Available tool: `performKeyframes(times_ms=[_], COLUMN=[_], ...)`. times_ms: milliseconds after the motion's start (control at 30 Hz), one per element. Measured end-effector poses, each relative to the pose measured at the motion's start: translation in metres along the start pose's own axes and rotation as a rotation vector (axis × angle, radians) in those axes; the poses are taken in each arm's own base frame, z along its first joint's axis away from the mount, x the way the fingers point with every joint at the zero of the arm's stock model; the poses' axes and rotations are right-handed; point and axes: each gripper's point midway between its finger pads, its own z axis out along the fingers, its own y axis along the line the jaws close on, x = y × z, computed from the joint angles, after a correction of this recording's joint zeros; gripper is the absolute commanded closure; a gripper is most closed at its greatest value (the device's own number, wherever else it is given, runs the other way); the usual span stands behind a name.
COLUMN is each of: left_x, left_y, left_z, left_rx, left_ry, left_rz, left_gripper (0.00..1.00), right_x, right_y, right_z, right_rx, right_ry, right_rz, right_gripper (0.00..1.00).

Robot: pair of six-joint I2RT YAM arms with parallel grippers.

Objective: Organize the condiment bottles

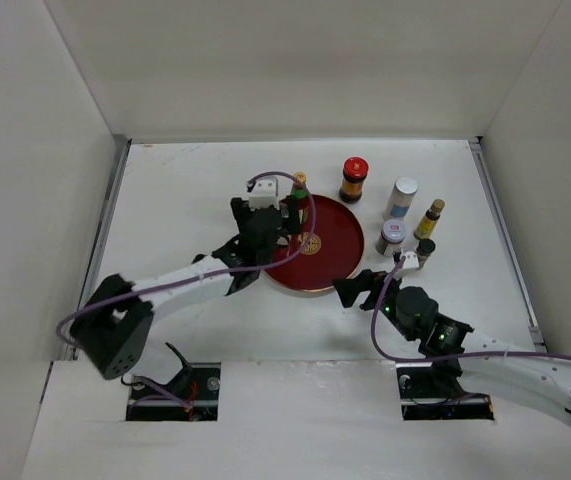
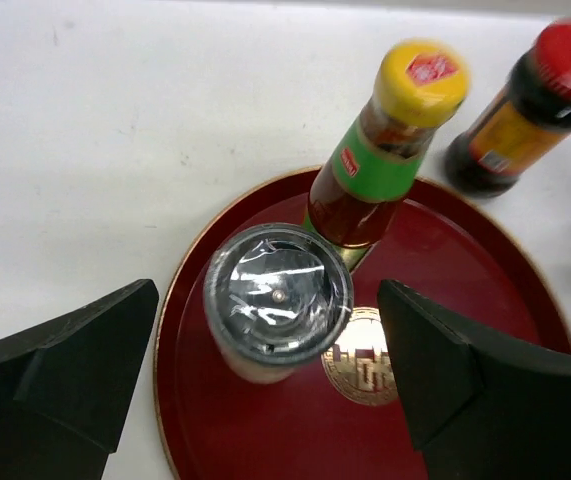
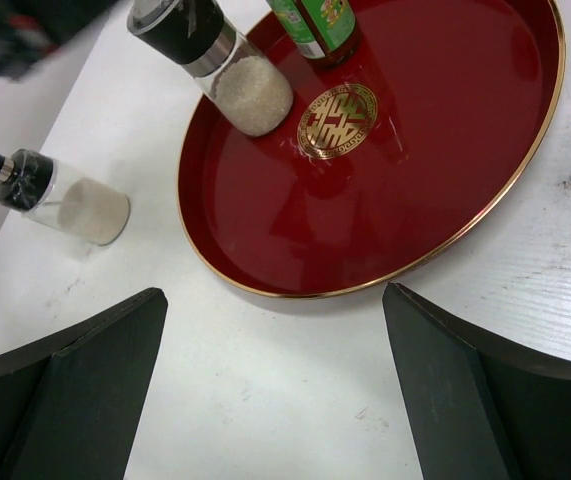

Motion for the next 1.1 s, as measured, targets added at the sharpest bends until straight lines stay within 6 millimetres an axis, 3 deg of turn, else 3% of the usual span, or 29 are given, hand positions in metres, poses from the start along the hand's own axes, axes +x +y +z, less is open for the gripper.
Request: performKeyframes(times_ms=[100, 200, 333, 433, 533, 633, 733, 967, 1100], left_x=[-0.039, -0.07, -0.078, -0.06, -0.028, 0.013, 0.037, 0.063, 0.07], left_y=[0.012, 0.043, 0.093, 0.12, 0.141, 0.159, 0.168, 0.179, 0.179], left_z=[-0.035, -0.07, -0.106, -0.116, -0.118, -0.119, -0.119, -0.116, -0.11], left_rx=[0.01, -0.032, -0.124, -0.197, -0.265, -0.319, -0.354, -0.401, -0.406], left_ry=[-0.08, -0.147, -0.152, -0.093, -0.01, 0.095, 0.163, 0.211, 0.221], left_rz=[-0.06, -0.119, -0.169, -0.163, -0.135, -0.084, -0.054, -0.053, -0.053], left_gripper=[0.05, 0.04, 0.04, 0.05, 0.06, 0.09, 0.11, 0.22, 0.46], right_x=[0.0, 0.0, -0.001, -0.001, -0.001, -0.001, 0.0, 0.0, 0.0], right_y=[0.0, 0.0, 0.0, 0.0, 0.0, 0.0, 0.0, 0.0, 0.0], right_z=[0.0, 0.0, 0.0, 0.0, 0.0, 0.0, 0.0, 0.0, 0.0], right_rx=[0.0, -0.001, -0.002, -0.002, -0.002, -0.001, 0.0, 0.001, 0.001], right_ry=[0.0, -0.001, -0.002, -0.002, -0.002, -0.002, 0.001, 0.001, 0.001], right_rz=[0.0, 0.001, 0.001, 0.001, 0.001, 0.001, 0.0, -0.001, -0.001], right_gripper=[0.04, 0.03, 0.02, 0.0, 0.0, 0.0, 0.0, 0.0, 0.0])
